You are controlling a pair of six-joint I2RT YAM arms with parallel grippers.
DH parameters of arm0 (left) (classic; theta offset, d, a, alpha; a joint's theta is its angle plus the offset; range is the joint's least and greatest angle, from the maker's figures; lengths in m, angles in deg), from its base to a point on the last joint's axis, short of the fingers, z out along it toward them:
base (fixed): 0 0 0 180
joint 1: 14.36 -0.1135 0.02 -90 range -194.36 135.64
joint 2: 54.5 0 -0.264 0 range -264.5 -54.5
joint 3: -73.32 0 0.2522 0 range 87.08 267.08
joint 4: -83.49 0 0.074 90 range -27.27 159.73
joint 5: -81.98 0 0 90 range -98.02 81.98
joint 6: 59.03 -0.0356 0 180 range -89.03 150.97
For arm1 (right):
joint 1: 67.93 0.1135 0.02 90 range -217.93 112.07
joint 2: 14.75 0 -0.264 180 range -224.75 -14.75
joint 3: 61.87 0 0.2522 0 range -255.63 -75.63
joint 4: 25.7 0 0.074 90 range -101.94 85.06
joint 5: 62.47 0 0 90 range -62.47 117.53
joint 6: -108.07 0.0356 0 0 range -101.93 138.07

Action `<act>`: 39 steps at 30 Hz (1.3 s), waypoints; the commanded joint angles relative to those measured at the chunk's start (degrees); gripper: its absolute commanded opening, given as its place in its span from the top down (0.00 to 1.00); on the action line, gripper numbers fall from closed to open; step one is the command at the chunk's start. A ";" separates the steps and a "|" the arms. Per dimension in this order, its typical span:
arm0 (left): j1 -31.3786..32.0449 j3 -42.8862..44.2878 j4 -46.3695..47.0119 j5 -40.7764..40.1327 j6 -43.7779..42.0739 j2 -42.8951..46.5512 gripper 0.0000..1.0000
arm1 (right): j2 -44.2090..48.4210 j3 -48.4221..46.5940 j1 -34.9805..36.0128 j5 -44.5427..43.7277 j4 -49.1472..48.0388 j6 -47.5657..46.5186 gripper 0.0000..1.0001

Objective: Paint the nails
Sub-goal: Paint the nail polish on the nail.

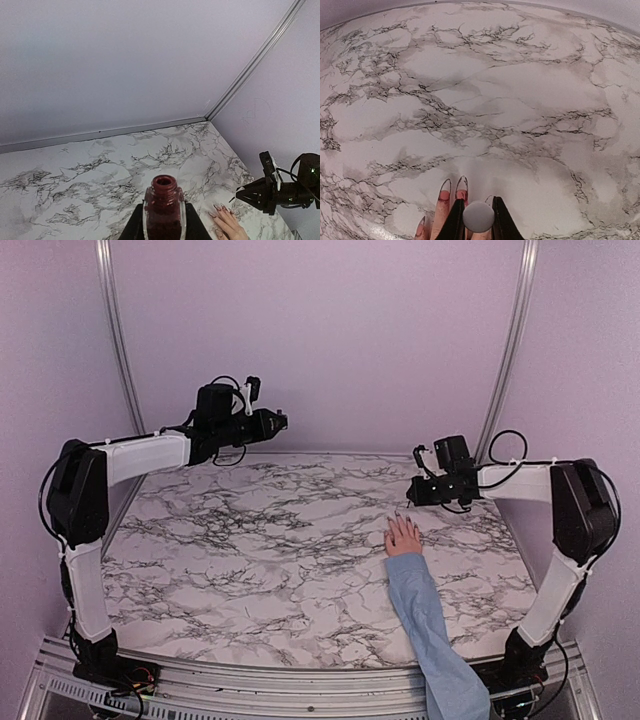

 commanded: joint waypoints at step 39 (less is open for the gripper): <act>-0.07 -1.41 2.39 -0.49 0.23 2.35 1.00 | -5.30 -4.24 0.50 -2.52 2.89 0.87 1.00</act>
